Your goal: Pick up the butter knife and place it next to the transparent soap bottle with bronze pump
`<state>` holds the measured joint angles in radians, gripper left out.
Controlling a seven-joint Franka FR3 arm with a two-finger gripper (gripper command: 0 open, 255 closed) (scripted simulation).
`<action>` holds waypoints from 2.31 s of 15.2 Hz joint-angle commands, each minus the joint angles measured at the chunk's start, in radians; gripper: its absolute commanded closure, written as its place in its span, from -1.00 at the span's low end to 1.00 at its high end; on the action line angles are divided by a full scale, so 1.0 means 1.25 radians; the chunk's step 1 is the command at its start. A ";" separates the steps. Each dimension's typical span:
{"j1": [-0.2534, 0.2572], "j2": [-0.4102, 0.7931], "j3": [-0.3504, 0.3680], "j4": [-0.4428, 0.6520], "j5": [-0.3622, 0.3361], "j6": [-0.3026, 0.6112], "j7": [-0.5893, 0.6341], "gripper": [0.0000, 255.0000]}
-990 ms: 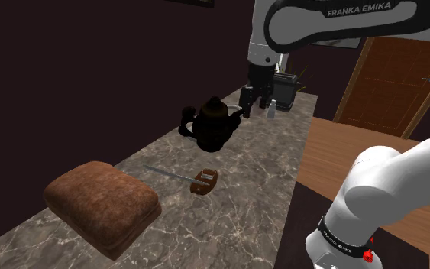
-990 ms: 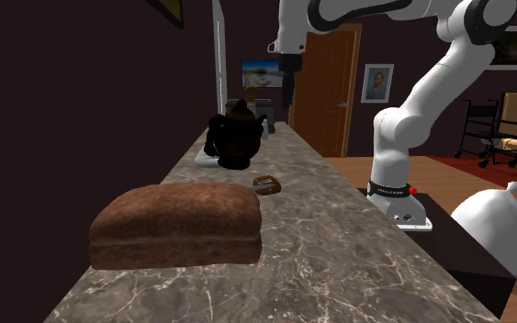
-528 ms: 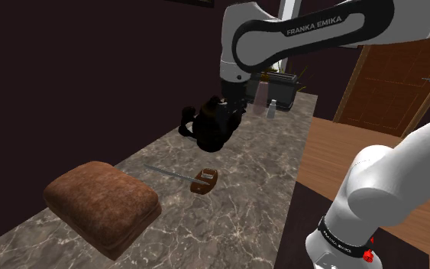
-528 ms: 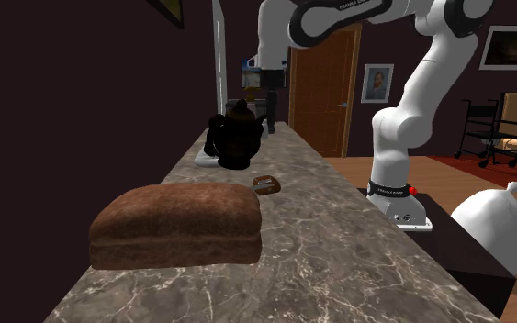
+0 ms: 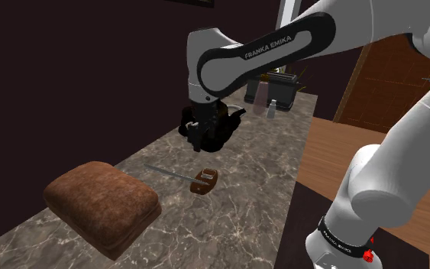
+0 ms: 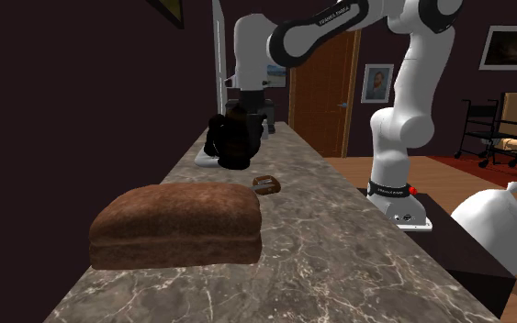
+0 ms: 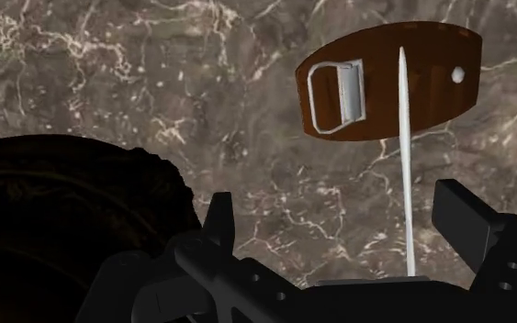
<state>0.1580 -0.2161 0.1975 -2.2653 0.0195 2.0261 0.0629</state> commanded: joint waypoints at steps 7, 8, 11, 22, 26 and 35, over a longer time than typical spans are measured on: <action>0.050 0.195 0.057 0.102 -0.011 0.070 -0.004 -1.00; 0.052 0.199 0.058 0.104 -0.012 0.071 -0.004 -1.00; 0.052 0.213 0.058 0.086 -0.016 0.102 -0.001 -1.00; 0.054 0.237 0.058 0.062 -0.024 0.150 0.005 -1.00; 0.054 0.237 0.058 0.062 -0.024 0.150 0.005 1.00; 0.053 0.224 0.058 0.070 -0.020 0.129 0.002 1.00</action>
<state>0.2242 0.0699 0.2696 -2.1827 -0.0074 2.1987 0.0668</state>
